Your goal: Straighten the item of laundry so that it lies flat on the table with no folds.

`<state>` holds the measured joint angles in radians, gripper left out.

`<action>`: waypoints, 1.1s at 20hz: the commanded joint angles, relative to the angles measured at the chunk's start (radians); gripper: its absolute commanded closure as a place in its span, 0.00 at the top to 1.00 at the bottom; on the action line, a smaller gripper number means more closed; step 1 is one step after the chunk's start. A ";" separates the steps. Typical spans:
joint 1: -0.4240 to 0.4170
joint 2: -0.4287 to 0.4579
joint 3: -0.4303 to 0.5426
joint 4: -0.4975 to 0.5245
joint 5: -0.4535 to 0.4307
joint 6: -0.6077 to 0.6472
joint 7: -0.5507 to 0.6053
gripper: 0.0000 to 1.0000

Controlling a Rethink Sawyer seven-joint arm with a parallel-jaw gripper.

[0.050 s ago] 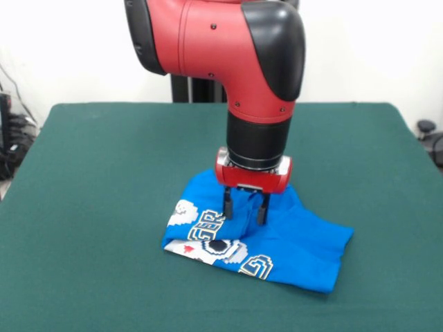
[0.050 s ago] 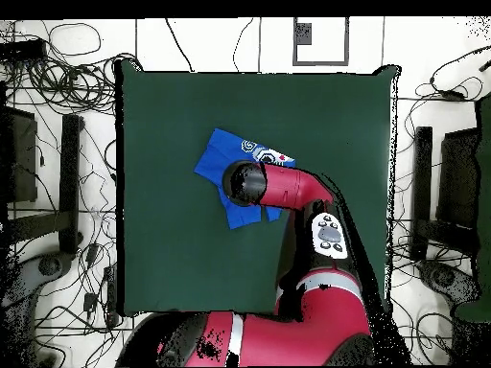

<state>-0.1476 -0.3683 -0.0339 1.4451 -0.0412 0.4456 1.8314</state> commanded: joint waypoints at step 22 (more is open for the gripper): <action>0.018 0.036 0.067 0.002 -0.014 0.125 0.045 0.00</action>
<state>-0.1465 -0.3694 -0.0340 1.4451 -0.0413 0.4473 1.8314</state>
